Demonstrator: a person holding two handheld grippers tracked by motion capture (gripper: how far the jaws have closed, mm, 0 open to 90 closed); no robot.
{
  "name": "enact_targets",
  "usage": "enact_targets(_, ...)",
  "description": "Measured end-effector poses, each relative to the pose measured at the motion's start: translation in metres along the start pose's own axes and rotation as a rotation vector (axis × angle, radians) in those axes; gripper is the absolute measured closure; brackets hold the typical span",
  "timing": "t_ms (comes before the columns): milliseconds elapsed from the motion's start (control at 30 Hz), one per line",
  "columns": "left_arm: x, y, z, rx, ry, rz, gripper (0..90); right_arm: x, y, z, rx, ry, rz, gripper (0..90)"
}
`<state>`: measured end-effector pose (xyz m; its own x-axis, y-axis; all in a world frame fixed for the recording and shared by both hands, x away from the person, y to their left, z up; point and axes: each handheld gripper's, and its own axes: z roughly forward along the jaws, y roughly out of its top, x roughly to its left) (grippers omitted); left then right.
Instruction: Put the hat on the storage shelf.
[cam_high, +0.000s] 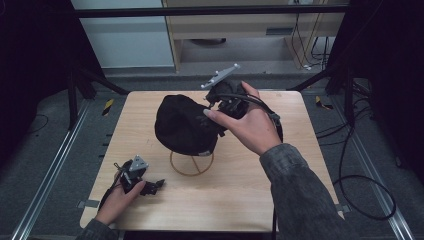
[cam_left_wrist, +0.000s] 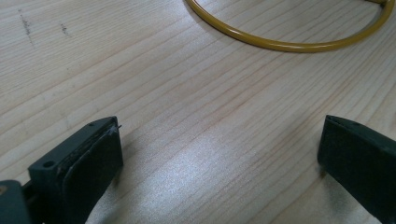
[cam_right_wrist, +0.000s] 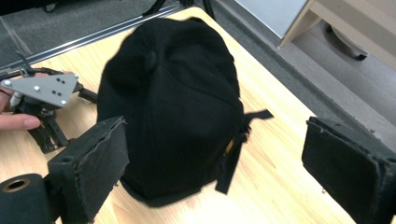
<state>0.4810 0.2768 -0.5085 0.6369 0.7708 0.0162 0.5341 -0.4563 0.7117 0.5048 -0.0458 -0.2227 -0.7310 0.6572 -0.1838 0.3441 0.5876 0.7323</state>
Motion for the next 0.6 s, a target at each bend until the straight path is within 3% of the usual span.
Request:
enact_targets(267, 0.000, 0.000, 0.000, 0.000, -0.002, -0.001, 0.0, -0.009, -0.020, -0.011, 0.011, -0.036, 0.024, 10.9)
enact_targets(600, -0.001, 0.000, 0.000, 0.003, -0.003, 0.004, 0.0, -0.021, -0.064, -0.012, 0.031, -0.083, 0.049, 11.7)
